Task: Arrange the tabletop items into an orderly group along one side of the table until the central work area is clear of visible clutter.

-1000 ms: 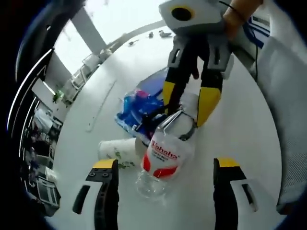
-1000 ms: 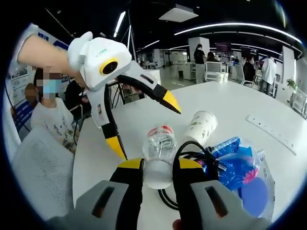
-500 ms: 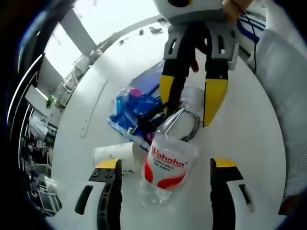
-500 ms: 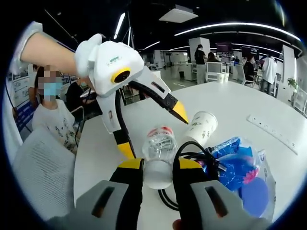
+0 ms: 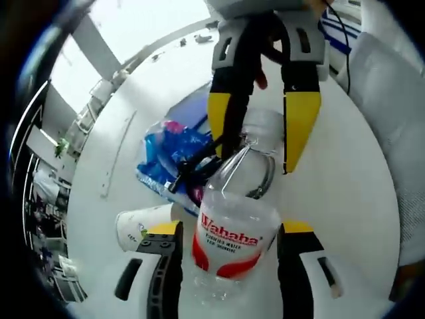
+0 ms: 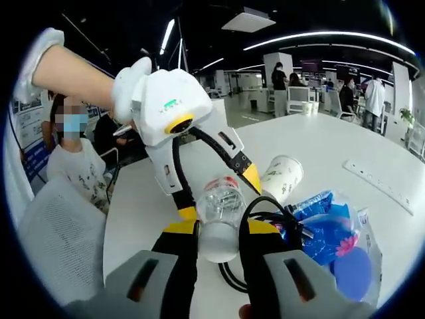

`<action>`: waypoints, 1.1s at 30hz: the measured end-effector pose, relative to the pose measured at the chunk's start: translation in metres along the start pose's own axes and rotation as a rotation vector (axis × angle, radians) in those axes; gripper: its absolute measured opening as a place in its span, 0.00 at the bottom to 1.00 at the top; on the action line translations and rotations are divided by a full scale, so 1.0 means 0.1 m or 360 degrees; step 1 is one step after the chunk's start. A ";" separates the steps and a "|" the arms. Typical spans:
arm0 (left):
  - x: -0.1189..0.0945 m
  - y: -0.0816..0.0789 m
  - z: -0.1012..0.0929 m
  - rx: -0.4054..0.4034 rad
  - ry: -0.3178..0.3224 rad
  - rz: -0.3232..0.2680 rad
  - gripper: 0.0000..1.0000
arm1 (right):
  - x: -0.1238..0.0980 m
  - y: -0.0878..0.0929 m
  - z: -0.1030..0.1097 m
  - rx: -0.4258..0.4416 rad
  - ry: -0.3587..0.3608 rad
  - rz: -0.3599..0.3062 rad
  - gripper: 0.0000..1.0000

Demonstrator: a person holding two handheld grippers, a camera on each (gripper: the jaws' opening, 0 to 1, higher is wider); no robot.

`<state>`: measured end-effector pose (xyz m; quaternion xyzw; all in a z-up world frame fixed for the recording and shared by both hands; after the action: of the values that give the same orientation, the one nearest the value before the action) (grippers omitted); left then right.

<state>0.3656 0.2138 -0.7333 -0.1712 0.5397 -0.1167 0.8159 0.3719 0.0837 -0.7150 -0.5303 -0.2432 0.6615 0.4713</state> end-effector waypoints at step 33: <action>0.05 0.02 -0.09 0.0082 0.0047 -0.0030 0.39 | 0.03 0.03 -0.04 -0.0140 -0.0004 0.0035 0.27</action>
<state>0.3595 0.2129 -0.7414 -0.1535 0.5469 -0.1406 0.8109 0.3744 0.0842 -0.7201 -0.5522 -0.2668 0.6561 0.4398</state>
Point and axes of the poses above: the point that each gripper's makers call its tool centre point, and the gripper's own axes: x roughly forward along the fingers, z roughly to its left, y roughly out of its underside, the point moved 8 cm from there along -x, roughly backward along the fingers, and after that the axes turned 12 degrees about x, right-handed, at the moved point
